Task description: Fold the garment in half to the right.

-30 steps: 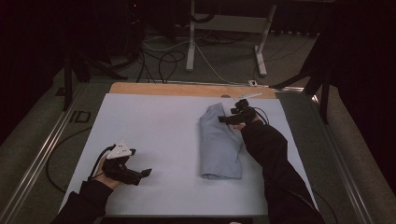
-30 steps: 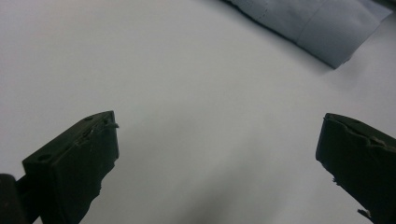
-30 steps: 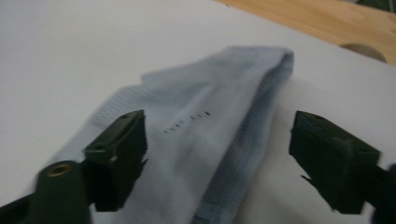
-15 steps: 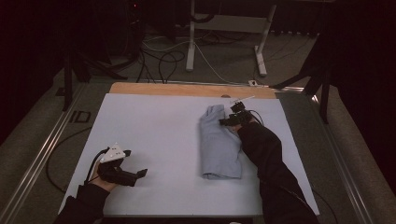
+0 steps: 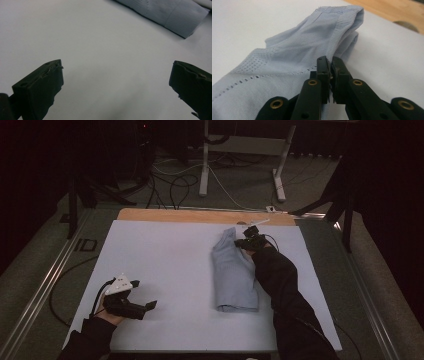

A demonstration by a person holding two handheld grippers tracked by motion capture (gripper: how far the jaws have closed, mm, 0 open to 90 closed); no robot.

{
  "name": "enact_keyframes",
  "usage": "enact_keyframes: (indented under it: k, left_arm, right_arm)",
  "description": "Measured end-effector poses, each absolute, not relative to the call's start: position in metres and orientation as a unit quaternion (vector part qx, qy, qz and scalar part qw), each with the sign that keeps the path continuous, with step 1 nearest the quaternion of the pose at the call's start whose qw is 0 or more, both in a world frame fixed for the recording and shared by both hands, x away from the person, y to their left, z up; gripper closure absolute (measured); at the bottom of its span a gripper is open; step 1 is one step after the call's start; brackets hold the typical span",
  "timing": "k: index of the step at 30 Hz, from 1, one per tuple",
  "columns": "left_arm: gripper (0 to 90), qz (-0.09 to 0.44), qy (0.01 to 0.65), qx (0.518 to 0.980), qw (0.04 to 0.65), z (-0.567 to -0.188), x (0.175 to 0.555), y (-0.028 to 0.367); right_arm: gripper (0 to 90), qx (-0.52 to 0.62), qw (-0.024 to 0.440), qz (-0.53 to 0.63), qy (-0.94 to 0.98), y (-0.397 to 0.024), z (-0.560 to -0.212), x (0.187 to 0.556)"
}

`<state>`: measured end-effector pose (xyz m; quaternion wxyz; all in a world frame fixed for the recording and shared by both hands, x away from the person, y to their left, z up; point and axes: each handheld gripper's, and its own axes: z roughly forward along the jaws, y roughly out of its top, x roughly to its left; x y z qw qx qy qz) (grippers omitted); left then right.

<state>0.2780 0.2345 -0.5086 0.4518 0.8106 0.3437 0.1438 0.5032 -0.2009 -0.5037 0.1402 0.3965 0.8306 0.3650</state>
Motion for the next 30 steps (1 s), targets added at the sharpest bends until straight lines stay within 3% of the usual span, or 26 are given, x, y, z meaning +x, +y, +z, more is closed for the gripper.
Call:
enact_keyframes:
  k: [11, 15, 16, 17, 19, 20, 30]
  left_arm:
    - [0.5, 0.152, 0.342, 0.807, 0.457, -0.508, 0.277, 0.236]
    - [0.5, 0.152, 0.343, 0.806, 0.458, -0.507, 0.277, 0.238]
    - [0.5, 0.15, 0.341, 0.806, 0.461, -0.507, 0.276, 0.238]
    - [0.5, 0.149, 0.34, 0.804, 0.464, -0.507, 0.276, 0.238]
    - [0.5, 0.152, 0.334, 0.801, 0.473, -0.507, 0.276, 0.24]
    - [0.5, 0.151, 0.336, 0.8, 0.474, -0.507, 0.276, 0.24]
    - [0.5, 0.16, 0.331, 0.8, 0.474, -0.506, 0.275, 0.24]
  right_arm:
    - [84.7, 0.411, 0.134, 0.339, 0.836, -0.201, -0.519, 0.508]
    - [79.8, 0.407, 0.137, 0.33, 0.841, -0.198, -0.518, 0.508]
    - [71.8, 0.405, 0.134, 0.334, 0.84, -0.198, -0.516, 0.508]
    - [71.8, 0.405, 0.134, 0.334, 0.84, -0.198, -0.516, 0.508]
    - [62.9, 0.401, 0.135, 0.338, 0.84, -0.199, -0.512, 0.506]
    - [54.2, 0.397, 0.133, 0.346, 0.84, -0.2, -0.508, 0.504]
    - [20.4, 0.366, 0.112, 0.382, 0.841, -0.2, -0.482, 0.483]
